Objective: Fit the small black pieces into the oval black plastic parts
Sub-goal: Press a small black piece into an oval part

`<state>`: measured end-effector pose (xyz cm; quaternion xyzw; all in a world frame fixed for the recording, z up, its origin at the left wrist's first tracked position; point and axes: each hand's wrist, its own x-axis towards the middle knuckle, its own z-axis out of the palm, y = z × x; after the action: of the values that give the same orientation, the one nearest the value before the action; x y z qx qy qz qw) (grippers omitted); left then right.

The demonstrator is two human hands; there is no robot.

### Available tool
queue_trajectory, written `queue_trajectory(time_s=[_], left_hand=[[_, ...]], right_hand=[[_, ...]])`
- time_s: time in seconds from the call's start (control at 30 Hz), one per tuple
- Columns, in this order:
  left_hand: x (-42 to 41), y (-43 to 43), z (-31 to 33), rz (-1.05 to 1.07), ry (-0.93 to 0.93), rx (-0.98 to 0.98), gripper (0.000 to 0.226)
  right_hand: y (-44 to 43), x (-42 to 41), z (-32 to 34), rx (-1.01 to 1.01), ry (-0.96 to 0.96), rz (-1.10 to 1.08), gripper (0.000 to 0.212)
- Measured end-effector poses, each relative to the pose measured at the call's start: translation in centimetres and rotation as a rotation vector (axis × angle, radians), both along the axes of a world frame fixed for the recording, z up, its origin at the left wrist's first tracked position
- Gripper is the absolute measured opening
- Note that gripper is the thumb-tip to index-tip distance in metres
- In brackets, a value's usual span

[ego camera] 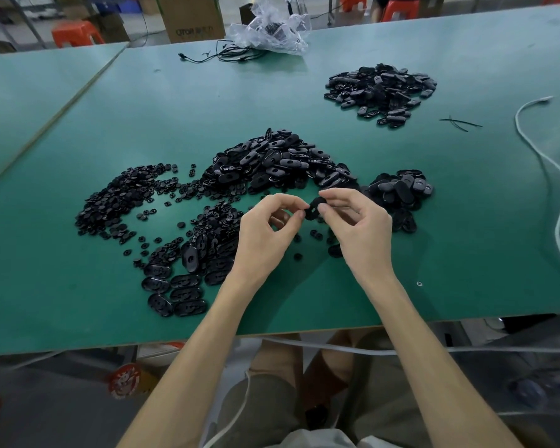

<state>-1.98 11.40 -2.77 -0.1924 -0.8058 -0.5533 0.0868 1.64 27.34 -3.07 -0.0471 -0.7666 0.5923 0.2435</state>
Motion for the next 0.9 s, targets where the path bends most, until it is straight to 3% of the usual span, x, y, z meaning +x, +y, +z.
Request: queue_trajectory(time_s=[0.33,0.9], left_hand=[[-0.33,0.16,-0.21,0.035,-0.106,0.038,0.019],[-0.16,0.14,-0.28,0.056,-0.074,-0.018,0.020]], right_hand=[[-0.07,-0.31,-0.22,0.043,-0.018,0.030,0.011],[-0.36,-0.12,-0.20,0.131,-0.031,0.081,0.015]])
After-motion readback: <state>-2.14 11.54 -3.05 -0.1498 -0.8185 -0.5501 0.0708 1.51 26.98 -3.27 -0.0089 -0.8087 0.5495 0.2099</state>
